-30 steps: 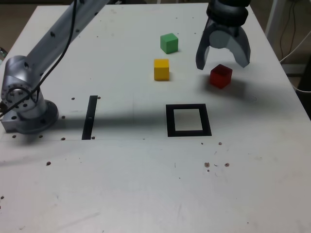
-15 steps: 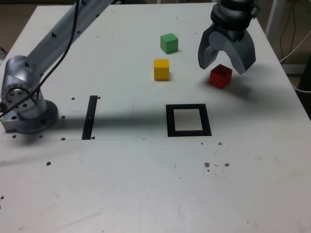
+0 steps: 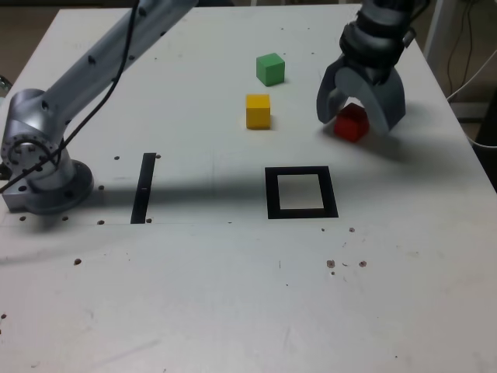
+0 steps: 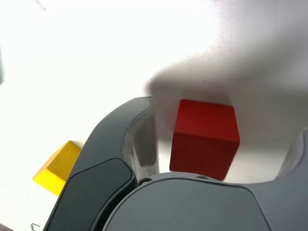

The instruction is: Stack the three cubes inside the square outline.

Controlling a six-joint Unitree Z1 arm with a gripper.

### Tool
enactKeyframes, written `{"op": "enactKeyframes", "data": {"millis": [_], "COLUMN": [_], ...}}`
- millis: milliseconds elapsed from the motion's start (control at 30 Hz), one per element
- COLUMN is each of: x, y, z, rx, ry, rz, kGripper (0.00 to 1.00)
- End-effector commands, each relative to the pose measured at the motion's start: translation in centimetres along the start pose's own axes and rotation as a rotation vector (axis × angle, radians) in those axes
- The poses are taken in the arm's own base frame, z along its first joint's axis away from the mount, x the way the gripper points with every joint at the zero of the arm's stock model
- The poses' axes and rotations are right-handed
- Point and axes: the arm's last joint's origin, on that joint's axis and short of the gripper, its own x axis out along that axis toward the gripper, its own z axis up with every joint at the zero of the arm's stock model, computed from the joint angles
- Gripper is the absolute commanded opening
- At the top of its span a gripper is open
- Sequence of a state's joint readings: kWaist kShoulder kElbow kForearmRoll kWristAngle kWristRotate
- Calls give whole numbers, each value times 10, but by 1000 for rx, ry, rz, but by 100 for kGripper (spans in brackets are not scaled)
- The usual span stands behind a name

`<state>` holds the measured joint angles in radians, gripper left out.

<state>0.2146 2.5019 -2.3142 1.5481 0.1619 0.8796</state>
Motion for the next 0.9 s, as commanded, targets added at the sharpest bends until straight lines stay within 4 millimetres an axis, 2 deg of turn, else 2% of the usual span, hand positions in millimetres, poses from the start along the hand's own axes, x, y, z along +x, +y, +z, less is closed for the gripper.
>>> {"op": "enactKeyframes", "data": {"millis": [0, 167, 333, 433, 867], "x": [3, 4, 5, 5, 6], "y": [0, 1, 1, 1, -1], "z": [2, 2, 2, 3, 3], "rx": [-3, -22, -45, -49, -53], "ry": [10, 24, 38, 40, 47], "rz": [-4, 2, 19, 24, 19], "kGripper": [92, 82, 57, 47, 44]}}
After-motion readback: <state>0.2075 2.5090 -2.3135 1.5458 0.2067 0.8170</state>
